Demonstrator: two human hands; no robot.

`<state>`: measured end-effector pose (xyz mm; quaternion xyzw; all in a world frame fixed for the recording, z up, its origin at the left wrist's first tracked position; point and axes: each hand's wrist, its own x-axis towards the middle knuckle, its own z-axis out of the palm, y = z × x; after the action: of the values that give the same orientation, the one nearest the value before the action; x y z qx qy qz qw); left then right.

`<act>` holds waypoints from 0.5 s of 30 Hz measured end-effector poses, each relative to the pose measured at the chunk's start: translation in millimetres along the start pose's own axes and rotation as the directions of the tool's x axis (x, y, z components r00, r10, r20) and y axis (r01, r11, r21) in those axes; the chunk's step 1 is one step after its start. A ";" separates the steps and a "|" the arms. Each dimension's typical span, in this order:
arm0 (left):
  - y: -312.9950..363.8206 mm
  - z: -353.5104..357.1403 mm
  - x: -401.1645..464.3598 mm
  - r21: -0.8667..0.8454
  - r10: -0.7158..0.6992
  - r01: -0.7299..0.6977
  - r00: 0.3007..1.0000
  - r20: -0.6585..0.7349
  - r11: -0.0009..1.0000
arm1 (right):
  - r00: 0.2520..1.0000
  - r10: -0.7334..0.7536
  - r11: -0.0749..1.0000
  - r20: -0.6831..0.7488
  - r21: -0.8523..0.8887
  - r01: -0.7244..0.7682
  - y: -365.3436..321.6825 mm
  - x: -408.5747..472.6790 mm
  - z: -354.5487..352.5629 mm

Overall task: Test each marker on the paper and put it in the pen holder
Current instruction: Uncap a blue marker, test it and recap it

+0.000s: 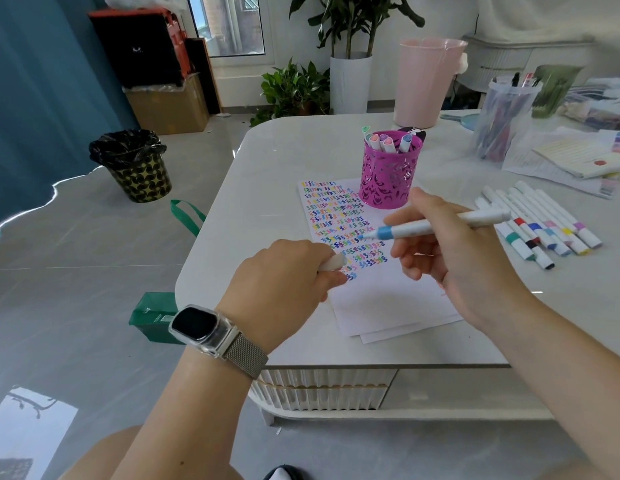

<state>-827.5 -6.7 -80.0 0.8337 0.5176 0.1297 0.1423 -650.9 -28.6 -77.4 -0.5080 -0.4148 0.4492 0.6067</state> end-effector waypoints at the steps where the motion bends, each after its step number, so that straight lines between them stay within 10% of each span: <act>1: 1.5 -0.2 -0.1 0.004 0.001 -0.001 1.000 -0.027 1.000 | 1.000 0.019 1.000 0.018 0.002 -0.019 -0.2 -0.6 -0.3; 15: 5.5 0.3 0.2 0.060 0.022 -0.016 0.994 -0.103 0.998 | 0.996 -0.010 0.999 0.091 -0.039 0.014 3.8 1.2 1.5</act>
<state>-822.8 -8.9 -78.2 0.8345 0.5200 0.1589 0.0894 -652.5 -26.8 -80.9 -0.4965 -0.4538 0.4598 0.5798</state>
